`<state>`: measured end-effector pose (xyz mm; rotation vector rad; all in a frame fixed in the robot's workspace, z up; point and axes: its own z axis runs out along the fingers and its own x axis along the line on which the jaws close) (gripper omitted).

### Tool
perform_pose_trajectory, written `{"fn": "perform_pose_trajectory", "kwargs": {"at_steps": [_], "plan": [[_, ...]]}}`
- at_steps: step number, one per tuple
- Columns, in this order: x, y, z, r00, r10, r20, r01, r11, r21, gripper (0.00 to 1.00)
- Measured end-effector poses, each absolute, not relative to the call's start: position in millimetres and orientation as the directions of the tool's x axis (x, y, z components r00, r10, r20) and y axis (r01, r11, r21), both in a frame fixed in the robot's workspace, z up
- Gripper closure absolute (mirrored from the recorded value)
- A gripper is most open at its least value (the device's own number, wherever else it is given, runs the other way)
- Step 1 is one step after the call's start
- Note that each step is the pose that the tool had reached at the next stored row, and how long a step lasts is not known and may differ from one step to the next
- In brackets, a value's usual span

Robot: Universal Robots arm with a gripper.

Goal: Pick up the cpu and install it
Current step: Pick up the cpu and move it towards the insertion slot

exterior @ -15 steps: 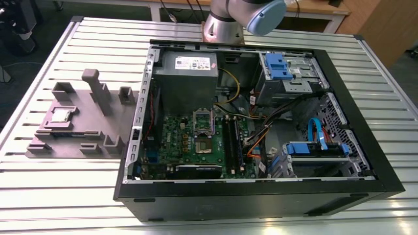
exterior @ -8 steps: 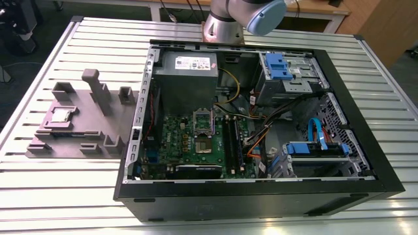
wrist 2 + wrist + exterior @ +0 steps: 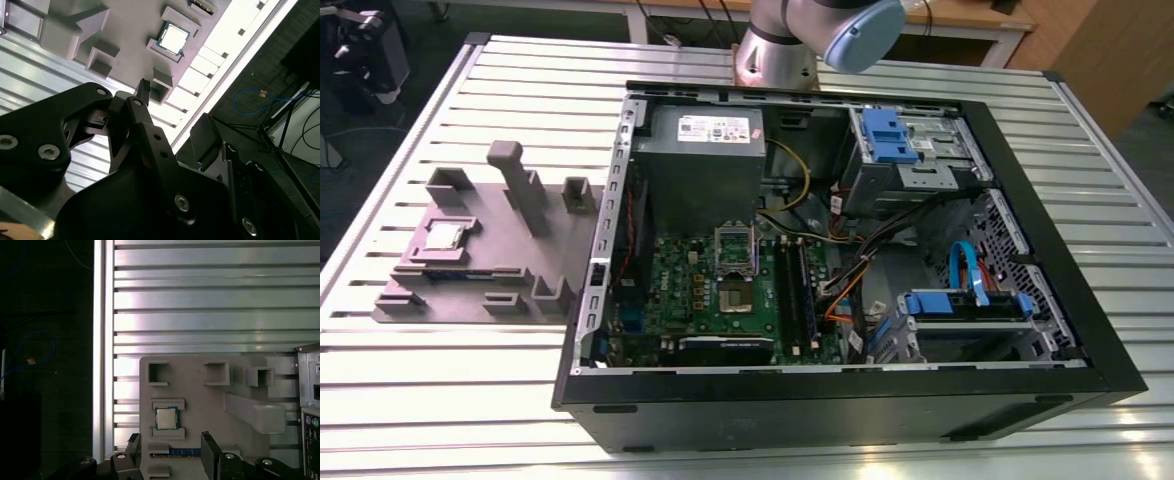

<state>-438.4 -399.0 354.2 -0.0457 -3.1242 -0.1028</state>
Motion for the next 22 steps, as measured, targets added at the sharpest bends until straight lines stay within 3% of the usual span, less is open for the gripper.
{"fn": "perform_pose_trajectory", "kwargs": {"at_steps": [22], "plan": [[-438.4,-400.5,341.0,-0.999,0.029,0.015,0.029,0.997,0.066,0.41]]}}
